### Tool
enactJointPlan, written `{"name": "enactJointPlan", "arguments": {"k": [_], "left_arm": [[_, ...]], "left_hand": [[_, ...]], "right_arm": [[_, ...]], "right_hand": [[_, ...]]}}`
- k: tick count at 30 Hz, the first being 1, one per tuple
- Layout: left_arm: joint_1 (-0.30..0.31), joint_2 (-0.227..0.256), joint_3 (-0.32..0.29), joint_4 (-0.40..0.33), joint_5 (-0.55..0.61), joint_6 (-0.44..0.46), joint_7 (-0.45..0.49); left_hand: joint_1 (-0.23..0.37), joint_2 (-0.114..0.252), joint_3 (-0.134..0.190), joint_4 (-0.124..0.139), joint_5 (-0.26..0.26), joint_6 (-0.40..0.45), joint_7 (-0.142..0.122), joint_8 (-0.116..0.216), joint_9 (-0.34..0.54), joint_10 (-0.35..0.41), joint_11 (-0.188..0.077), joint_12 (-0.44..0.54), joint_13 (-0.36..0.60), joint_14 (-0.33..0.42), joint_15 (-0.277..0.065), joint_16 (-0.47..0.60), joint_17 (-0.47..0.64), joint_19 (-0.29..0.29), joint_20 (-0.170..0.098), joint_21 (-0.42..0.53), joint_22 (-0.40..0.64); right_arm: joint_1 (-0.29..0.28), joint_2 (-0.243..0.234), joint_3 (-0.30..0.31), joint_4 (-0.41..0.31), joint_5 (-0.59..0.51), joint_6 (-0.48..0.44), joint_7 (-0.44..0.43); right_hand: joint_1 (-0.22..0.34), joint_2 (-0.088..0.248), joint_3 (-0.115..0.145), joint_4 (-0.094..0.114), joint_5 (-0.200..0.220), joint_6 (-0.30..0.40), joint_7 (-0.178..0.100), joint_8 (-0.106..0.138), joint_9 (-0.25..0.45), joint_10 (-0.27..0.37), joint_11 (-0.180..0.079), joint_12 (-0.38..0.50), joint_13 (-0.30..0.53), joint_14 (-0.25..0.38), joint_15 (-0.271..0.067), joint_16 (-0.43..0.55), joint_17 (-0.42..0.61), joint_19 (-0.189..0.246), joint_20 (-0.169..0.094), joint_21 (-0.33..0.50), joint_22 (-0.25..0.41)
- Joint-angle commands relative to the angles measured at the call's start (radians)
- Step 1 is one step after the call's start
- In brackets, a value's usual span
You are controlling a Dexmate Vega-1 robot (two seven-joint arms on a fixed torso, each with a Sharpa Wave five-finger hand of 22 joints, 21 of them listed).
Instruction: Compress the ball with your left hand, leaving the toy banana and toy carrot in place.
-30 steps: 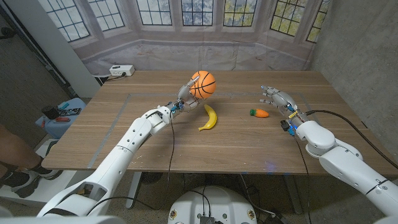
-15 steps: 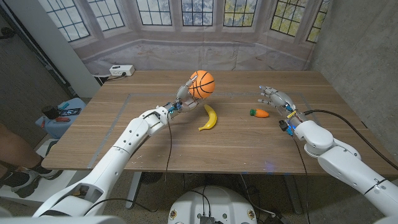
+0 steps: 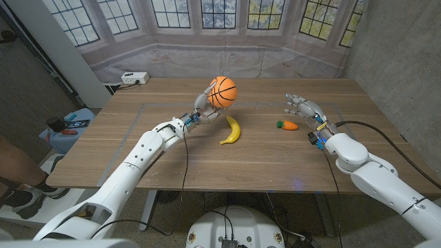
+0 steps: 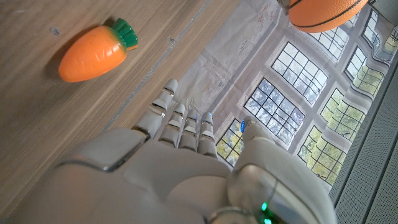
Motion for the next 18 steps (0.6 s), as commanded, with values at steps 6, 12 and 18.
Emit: {"name": "enactJointPlan", "arguments": {"k": [6,12,18], "left_arm": [[-0.012,0.019,0.006,0.018,0.002,0.009,-0.080],[-0.014,0.015,0.002,0.025,-0.008,0.014,-0.087],[-0.018,0.012,0.003,0.034,-0.010,0.020,-0.095]], "left_hand": [[0.030,0.081,0.017,0.025,-0.001,-0.084,-0.003,-0.059,-0.028,-0.057,0.013,-0.057,-0.017,0.014,-0.047,-0.047,-0.023,0.010,-0.026,-0.023,0.004],[0.014,0.083,0.018,0.025,-0.003,-0.101,-0.003,-0.075,-0.038,-0.069,0.019,-0.074,-0.026,0.001,-0.038,-0.057,-0.031,0.000,-0.021,-0.030,0.004],[0.000,0.087,0.021,0.020,-0.005,-0.145,-0.007,-0.106,-0.052,-0.095,0.037,-0.101,-0.038,-0.033,-0.018,-0.077,-0.040,-0.022,-0.010,-0.044,0.004]], "right_arm": [[-0.007,-0.003,0.004,0.002,0.000,0.011,0.000],[-0.010,-0.005,0.009,0.005,0.005,0.014,0.005],[-0.003,-0.008,0.009,0.011,0.009,0.014,0.015]], "right_hand": [[-0.008,-0.002,0.002,-0.005,-0.003,0.008,-0.001,0.002,0.003,0.000,-0.003,0.003,0.002,-0.002,0.000,0.005,0.002,0.003,0.005,0.004,0.002],[-0.008,-0.002,0.002,-0.005,-0.003,0.007,0.000,0.002,0.003,0.000,-0.001,0.003,0.002,-0.002,-0.001,0.005,0.002,0.004,0.005,0.004,0.002],[-0.008,-0.002,0.002,-0.005,-0.003,0.008,0.000,0.002,0.003,0.000,-0.002,0.003,0.002,-0.003,-0.001,0.005,0.002,0.004,0.005,0.004,0.002]]}}
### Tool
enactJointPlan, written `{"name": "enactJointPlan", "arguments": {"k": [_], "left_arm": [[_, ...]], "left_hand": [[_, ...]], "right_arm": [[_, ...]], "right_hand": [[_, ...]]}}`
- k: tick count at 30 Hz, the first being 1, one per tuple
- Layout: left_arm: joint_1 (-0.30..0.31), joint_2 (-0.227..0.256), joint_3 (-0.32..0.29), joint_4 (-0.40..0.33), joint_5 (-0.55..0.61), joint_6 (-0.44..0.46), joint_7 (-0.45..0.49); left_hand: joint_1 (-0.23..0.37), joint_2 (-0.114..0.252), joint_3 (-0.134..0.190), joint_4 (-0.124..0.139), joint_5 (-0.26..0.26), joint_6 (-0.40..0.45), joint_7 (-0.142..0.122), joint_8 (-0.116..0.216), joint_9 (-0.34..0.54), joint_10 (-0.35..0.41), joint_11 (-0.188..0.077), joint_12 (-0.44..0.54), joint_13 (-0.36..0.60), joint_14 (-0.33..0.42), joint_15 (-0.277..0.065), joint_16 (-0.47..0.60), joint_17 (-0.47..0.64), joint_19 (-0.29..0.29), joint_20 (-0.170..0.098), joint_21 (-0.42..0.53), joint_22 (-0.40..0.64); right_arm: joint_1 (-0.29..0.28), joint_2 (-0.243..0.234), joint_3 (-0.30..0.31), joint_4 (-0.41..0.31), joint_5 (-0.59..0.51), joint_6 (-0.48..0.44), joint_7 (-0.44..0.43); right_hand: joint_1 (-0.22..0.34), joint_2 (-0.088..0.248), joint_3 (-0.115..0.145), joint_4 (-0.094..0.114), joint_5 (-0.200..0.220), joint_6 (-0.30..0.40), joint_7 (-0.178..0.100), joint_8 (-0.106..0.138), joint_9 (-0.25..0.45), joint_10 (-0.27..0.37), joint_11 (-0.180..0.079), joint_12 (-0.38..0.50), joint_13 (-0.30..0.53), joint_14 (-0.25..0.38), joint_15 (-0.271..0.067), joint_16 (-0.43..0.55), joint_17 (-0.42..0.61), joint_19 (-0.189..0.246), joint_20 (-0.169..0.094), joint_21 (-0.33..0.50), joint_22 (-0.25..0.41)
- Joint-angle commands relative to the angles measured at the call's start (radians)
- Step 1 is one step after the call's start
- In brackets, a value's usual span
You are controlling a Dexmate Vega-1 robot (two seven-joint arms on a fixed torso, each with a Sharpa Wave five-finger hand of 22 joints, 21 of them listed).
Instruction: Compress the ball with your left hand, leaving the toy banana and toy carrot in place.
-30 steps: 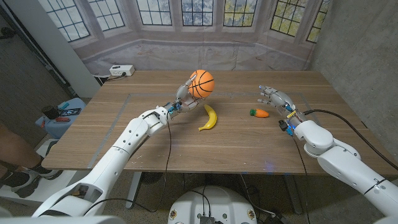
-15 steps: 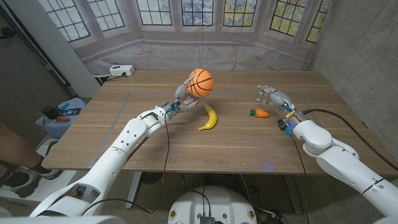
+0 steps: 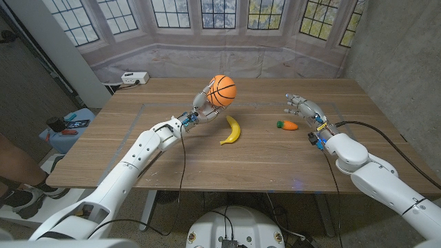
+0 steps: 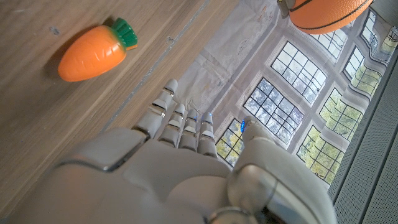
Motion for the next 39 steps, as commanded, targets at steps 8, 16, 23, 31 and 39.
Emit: {"name": "enactJointPlan", "arguments": {"k": [8,16,23,31,39], "left_arm": [[-0.039,-0.001,0.017,0.058,0.001,0.027,-0.085],[-0.064,-0.004,0.028,0.091,0.009,0.044,-0.125],[-0.078,-0.006,0.031,0.112,0.016,0.055,-0.147],[-0.101,-0.010,0.037,0.153,0.030,0.056,-0.207],[-0.115,-0.015,0.036,0.179,0.038,0.058,-0.240]], "left_hand": [[0.007,0.045,0.023,0.010,-0.009,-0.083,0.020,-0.060,-0.028,-0.079,0.043,-0.058,-0.014,-0.073,0.032,-0.044,-0.016,-0.049,0.013,-0.031,0.006],[-0.030,0.038,0.013,0.015,-0.014,-0.117,0.031,-0.087,-0.040,-0.106,0.059,-0.078,-0.014,-0.111,0.060,-0.062,-0.022,-0.076,0.025,-0.049,0.006],[-0.053,0.041,0.010,0.017,-0.017,-0.135,0.040,-0.106,-0.049,-0.133,0.077,-0.095,-0.014,-0.138,0.077,-0.073,-0.025,-0.098,0.039,-0.065,0.007],[-0.107,0.040,-0.002,0.022,-0.026,-0.196,0.058,-0.152,-0.063,-0.192,0.113,-0.132,-0.015,-0.206,0.121,-0.098,-0.030,-0.149,0.068,-0.100,0.009],[-0.143,0.036,-0.013,0.031,-0.031,-0.221,0.067,-0.169,-0.066,-0.223,0.124,-0.149,-0.015,-0.237,0.140,-0.109,-0.031,-0.173,0.075,-0.116,0.010]], "right_arm": [[0.009,-0.012,0.005,0.012,0.017,0.002,0.027],[0.008,-0.017,0.008,0.009,0.020,-0.004,0.028],[0.013,-0.016,0.005,0.013,0.023,-0.009,0.030],[0.027,-0.015,-0.005,0.019,0.024,-0.018,0.034],[0.040,-0.011,-0.014,0.027,0.026,-0.019,0.038]], "right_hand": [[-0.008,-0.002,0.003,-0.006,-0.003,0.007,0.000,0.001,0.003,0.000,-0.001,0.003,0.002,-0.003,0.000,0.005,0.002,0.003,0.005,0.004,0.002],[-0.009,-0.002,0.003,-0.006,-0.003,0.005,0.001,0.001,0.003,-0.002,-0.001,0.002,0.002,-0.003,0.002,0.005,0.002,0.004,0.005,0.004,0.002],[-0.009,-0.003,0.003,-0.007,-0.003,0.005,0.001,0.001,0.003,-0.003,-0.001,0.002,0.002,-0.003,0.002,0.005,0.002,0.004,0.006,0.004,0.002],[-0.009,-0.002,0.003,-0.007,-0.003,0.005,0.001,0.001,0.003,-0.003,-0.001,0.002,0.002,-0.004,0.002,0.005,0.002,0.004,0.005,0.004,0.002],[-0.009,-0.002,0.004,-0.007,-0.003,0.004,0.001,0.001,0.003,-0.002,0.001,0.002,0.002,-0.003,0.001,0.005,0.002,0.004,0.005,0.004,0.002]]}}
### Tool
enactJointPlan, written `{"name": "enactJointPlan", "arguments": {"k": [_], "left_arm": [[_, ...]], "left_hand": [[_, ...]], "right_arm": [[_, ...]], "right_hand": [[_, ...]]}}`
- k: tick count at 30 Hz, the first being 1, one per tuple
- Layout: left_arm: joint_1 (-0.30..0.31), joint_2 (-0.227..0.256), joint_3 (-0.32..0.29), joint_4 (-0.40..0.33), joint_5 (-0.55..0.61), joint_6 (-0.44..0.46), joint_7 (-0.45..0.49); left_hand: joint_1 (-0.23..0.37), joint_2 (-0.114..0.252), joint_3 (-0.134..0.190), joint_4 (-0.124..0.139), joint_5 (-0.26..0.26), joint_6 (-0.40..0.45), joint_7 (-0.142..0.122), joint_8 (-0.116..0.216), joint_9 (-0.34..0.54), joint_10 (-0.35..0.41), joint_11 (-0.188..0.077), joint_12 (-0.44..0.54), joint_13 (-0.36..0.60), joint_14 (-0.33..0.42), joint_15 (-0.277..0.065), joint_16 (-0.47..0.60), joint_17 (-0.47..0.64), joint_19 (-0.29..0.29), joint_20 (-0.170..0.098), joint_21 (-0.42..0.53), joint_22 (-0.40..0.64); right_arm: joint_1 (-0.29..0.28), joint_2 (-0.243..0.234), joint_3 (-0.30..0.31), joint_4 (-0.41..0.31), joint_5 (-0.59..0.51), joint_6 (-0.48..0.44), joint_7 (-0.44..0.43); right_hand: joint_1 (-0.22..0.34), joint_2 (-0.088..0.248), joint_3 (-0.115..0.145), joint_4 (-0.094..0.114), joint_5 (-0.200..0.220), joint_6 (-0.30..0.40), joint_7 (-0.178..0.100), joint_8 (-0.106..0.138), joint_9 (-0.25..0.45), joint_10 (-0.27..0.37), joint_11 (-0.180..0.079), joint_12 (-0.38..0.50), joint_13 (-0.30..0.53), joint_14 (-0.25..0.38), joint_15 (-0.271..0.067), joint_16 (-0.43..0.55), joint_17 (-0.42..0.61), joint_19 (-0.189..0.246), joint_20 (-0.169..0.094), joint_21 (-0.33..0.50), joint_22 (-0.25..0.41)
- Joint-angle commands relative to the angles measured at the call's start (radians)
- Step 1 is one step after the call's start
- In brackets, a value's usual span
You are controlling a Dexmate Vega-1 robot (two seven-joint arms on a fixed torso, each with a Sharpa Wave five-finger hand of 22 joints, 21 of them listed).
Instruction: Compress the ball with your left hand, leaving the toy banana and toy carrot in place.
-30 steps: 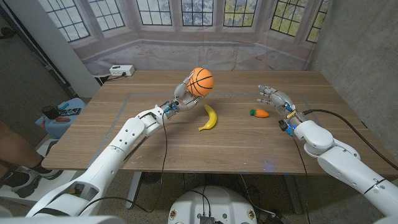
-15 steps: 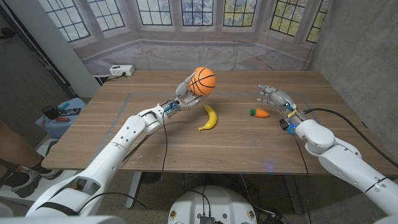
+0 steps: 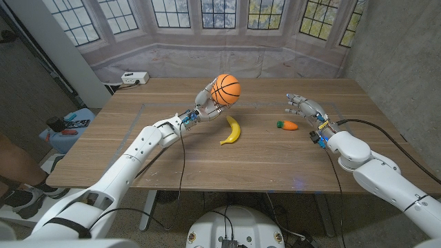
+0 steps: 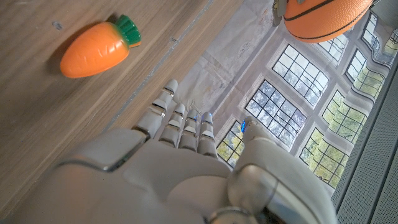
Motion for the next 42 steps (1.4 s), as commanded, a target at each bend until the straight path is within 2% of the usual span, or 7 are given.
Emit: {"name": "enactJointPlan", "arguments": {"k": [1,10,13,19,30,42], "left_arm": [[-0.032,-0.009,0.005,0.055,0.016,0.005,-0.061],[-0.051,-0.008,0.008,0.084,0.029,0.015,-0.098],[-0.062,-0.009,0.011,0.103,0.033,0.018,-0.122],[-0.072,-0.013,0.011,0.124,0.039,0.023,-0.143],[-0.075,-0.016,0.006,0.145,0.047,0.026,-0.170],[-0.083,-0.039,0.009,0.177,0.051,0.029,-0.188]], "left_hand": [[-0.021,0.001,-0.006,0.004,-0.004,-0.014,0.005,-0.010,-0.001,-0.013,0.008,-0.008,0.001,-0.015,0.011,-0.004,0.001,-0.011,0.003,-0.011,0.003],[-0.050,-0.005,-0.015,0.009,-0.007,-0.040,-0.011,-0.025,-0.004,-0.037,0.014,-0.021,0.001,-0.042,0.029,-0.014,-0.002,-0.029,0.011,-0.025,0.003],[-0.067,-0.008,-0.021,0.012,-0.008,-0.063,-0.012,-0.036,-0.006,-0.054,0.024,-0.030,0.000,-0.063,0.042,-0.021,-0.003,-0.049,0.019,-0.037,0.004],[-0.090,-0.016,-0.031,0.017,-0.011,-0.072,-0.008,-0.040,-0.008,-0.067,0.021,-0.036,0.000,-0.078,0.049,-0.025,-0.004,-0.052,0.021,-0.042,0.004],[-0.137,-0.035,-0.053,0.030,-0.020,-0.082,-0.003,-0.043,-0.010,-0.075,0.027,-0.041,0.000,-0.084,0.052,-0.025,-0.006,-0.054,0.027,-0.052,0.004],[-0.163,-0.032,-0.061,0.040,-0.025,-0.069,-0.001,-0.037,-0.011,-0.069,0.029,-0.040,0.000,-0.085,0.051,-0.023,-0.006,-0.054,0.029,-0.057,0.004]], "right_arm": [[0.018,0.003,-0.014,0.011,0.004,-0.009,0.007],[0.023,0.006,-0.020,0.009,0.003,-0.017,0.000],[0.024,0.006,-0.022,0.006,0.003,-0.022,-0.004],[0.023,0.006,-0.026,-0.003,0.001,-0.032,-0.013],[0.029,0.003,-0.036,-0.012,0.003,-0.047,-0.009],[0.066,0.003,-0.051,0.013,0.027,-0.060,0.029]], "right_hand": [[-0.005,0.002,0.004,-0.007,-0.003,0.005,0.001,0.001,0.003,-0.002,0.001,0.002,0.002,-0.004,0.002,0.005,0.002,0.004,0.005,0.004,0.002],[-0.006,0.002,0.004,-0.007,-0.003,0.005,0.000,0.001,0.003,-0.002,0.001,0.002,0.002,-0.004,0.003,0.005,0.002,0.004,0.006,0.004,0.002],[-0.006,0.002,0.004,-0.008,-0.003,0.005,0.000,0.001,0.003,-0.002,-0.001,0.002,0.002,-0.004,0.003,0.005,0.002,0.004,0.006,0.004,0.002],[-0.006,0.002,0.005,-0.008,-0.003,0.005,-0.001,0.001,0.003,-0.003,-0.001,0.002,0.002,-0.005,0.005,0.005,0.002,0.004,0.007,0.004,0.002],[-0.006,0.002,0.005,-0.008,-0.003,0.005,0.000,0.001,0.003,-0.003,0.000,0.002,0.002,-0.006,0.006,0.005,0.002,0.004,0.012,0.004,0.002],[-0.008,0.001,0.004,-0.008,-0.003,0.003,0.001,0.000,0.003,-0.006,0.002,0.001,0.002,-0.008,0.007,0.004,0.002,0.002,0.012,0.003,0.002]]}}
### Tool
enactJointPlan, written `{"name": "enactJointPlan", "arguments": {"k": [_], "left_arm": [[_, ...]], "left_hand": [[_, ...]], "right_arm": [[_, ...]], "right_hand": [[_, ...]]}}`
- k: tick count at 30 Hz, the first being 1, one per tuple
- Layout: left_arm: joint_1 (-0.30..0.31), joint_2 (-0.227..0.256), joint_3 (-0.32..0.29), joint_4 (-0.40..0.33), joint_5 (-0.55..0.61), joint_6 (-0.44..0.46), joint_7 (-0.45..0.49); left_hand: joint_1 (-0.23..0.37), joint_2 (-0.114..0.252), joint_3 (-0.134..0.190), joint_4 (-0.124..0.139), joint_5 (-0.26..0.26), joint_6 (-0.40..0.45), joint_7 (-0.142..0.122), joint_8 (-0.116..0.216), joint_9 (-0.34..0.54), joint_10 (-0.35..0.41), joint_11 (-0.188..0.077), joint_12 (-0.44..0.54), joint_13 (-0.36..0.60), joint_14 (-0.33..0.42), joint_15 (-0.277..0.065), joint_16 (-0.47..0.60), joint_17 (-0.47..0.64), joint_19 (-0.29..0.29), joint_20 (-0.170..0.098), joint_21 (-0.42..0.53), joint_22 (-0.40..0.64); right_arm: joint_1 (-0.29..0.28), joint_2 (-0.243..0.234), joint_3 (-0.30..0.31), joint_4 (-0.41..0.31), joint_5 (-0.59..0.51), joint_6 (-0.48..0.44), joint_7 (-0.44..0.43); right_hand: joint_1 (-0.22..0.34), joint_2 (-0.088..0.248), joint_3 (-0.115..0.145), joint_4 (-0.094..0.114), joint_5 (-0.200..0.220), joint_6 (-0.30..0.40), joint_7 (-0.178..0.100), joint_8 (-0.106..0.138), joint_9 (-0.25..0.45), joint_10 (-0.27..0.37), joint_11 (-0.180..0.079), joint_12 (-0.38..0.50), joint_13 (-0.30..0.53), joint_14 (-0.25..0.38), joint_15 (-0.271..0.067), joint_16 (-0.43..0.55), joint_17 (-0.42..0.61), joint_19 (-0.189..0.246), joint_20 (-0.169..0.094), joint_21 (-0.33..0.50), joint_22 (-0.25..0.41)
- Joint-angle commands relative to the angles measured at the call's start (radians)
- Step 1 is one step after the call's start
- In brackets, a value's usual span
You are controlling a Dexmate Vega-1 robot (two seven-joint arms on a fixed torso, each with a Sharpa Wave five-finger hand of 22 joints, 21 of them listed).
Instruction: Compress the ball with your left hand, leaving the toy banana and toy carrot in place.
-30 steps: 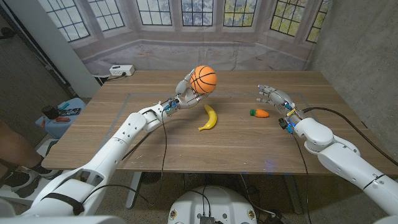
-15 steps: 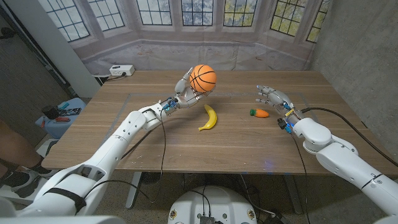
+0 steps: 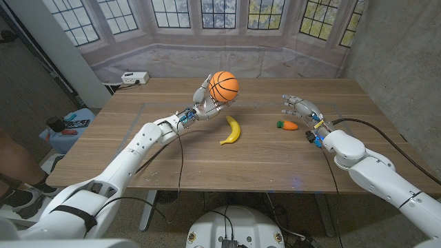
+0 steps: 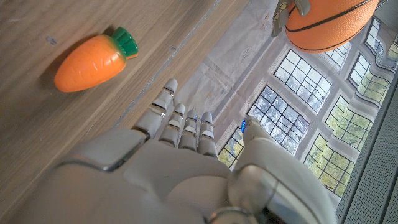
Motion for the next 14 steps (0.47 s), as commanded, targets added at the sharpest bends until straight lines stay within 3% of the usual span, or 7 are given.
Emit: {"name": "enactJointPlan", "arguments": {"k": [1,6,14], "left_arm": [[-0.009,-0.017,0.003,0.029,0.007,0.004,-0.022],[-0.029,-0.016,0.016,0.052,0.028,0.005,-0.052],[-0.088,-0.044,0.038,0.150,0.057,0.009,-0.098]], "left_hand": [[-0.013,0.002,-0.004,0.003,-0.001,0.009,0.003,0.008,0.003,0.004,0.002,-0.002,0.000,0.003,-0.002,0.005,0.003,-0.003,0.004,-0.003,0.001],[-0.030,0.002,-0.009,0.005,-0.006,-0.032,0.015,-0.007,0.001,-0.029,0.008,-0.017,0.000,-0.023,0.004,-0.004,0.000,-0.020,0.014,-0.017,0.002],[-0.056,0.000,-0.018,0.012,-0.011,-0.048,0.027,-0.009,0.000,-0.042,0.016,-0.022,0.000,-0.041,0.012,-0.007,0.000,-0.041,0.023,-0.033,0.002]], "right_arm": [[0.038,0.004,-0.020,0.028,0.020,-0.010,0.034],[0.078,0.016,-0.045,0.066,0.021,-0.003,0.061],[0.125,0.037,-0.073,0.126,0.026,0.009,0.087]], "right_hand": [[-0.009,0.000,-0.001,-0.004,-0.003,0.003,0.001,0.000,0.003,-0.006,0.001,0.001,0.002,0.000,0.001,0.004,0.002,0.004,0.003,0.003,0.002],[-0.009,0.001,-0.001,-0.004,-0.003,0.003,0.001,0.000,0.003,-0.007,0.001,0.001,0.002,-0.001,0.002,0.004,0.002,0.004,0.002,0.003,0.002],[-0.010,0.001,-0.001,-0.004,-0.003,0.004,0.001,0.001,0.003,-0.007,0.000,0.001,0.002,-0.001,0.002,0.004,0.002,0.004,0.002,0.003,0.002]]}}
